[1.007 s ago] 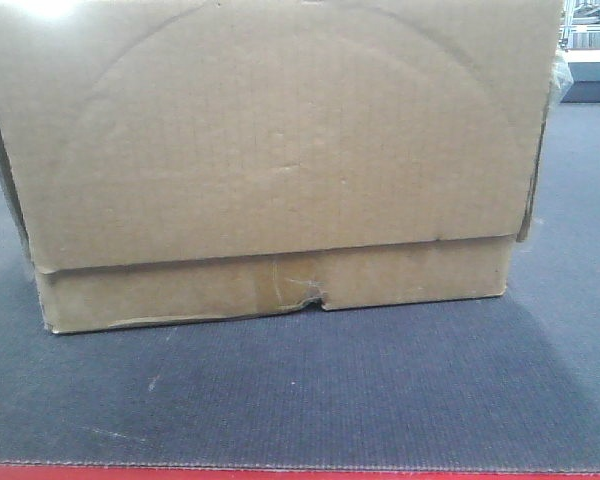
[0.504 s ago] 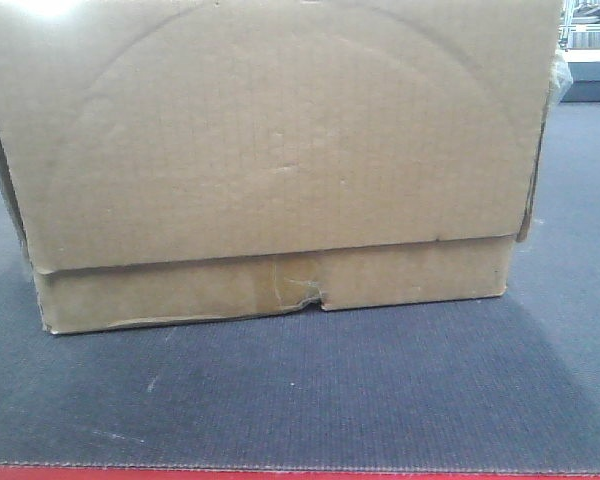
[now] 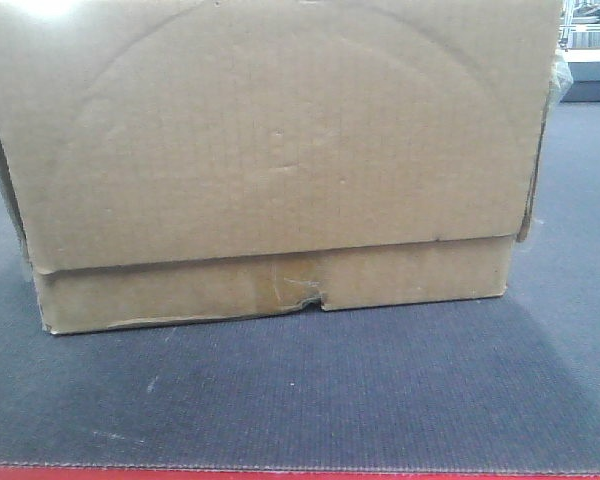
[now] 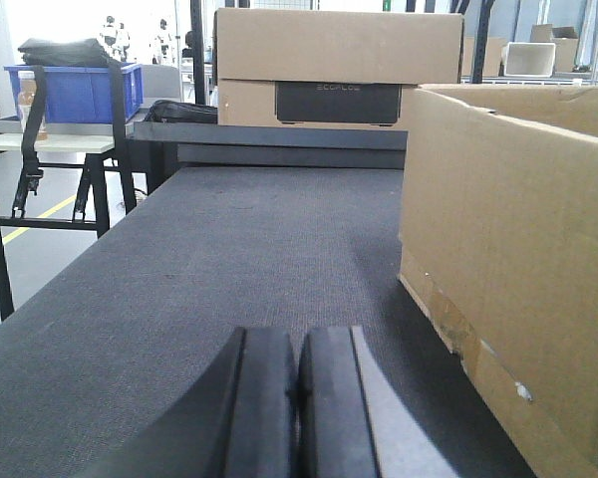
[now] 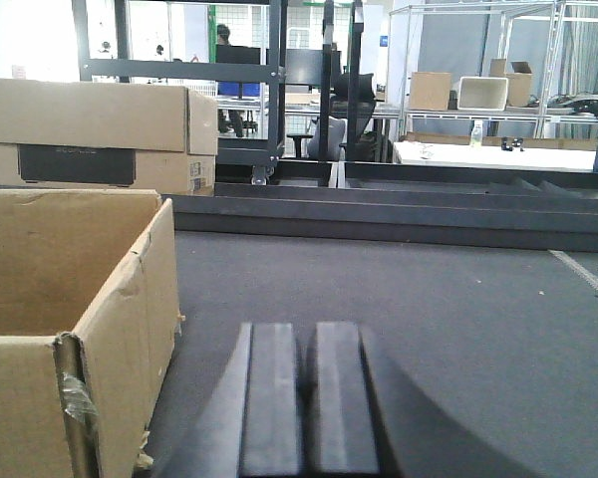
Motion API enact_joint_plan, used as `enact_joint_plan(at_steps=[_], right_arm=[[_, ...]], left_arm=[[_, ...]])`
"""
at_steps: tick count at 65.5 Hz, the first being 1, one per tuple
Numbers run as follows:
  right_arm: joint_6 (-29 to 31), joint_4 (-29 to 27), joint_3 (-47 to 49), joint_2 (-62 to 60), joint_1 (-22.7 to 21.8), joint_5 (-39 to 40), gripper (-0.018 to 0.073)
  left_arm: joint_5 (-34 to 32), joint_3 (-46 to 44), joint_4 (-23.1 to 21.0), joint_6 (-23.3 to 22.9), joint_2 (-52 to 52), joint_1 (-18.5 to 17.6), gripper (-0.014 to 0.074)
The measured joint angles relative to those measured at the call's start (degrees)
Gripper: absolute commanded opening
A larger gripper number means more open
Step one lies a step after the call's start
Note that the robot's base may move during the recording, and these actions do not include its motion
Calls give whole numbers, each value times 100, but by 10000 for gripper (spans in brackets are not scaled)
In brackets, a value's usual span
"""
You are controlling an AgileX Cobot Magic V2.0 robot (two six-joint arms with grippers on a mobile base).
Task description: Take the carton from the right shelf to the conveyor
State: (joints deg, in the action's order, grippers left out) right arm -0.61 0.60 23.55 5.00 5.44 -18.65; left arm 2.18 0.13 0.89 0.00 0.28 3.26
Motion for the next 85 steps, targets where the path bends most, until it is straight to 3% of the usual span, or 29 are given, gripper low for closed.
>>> enact_joint_plan(at_steps=[10,19,29,50,85], right_arm=[[0,12,0,0,-43,0,-67],[61,-93,-197,0,-346,101,-67],[247,-455,-929,-97,-644,626,-67],[271,-505,-2322,-468,-654,1532,-67],[284,-509,-2359,-481,-654,1612,-67]], left_arm=[[0,0,0,0,0,0,1],[0,0,0,0,0,0,1],[0,0,0,0,0,0,1],[0,0,0,0,0,0,1],[0,0,0,0,0,0,1]])
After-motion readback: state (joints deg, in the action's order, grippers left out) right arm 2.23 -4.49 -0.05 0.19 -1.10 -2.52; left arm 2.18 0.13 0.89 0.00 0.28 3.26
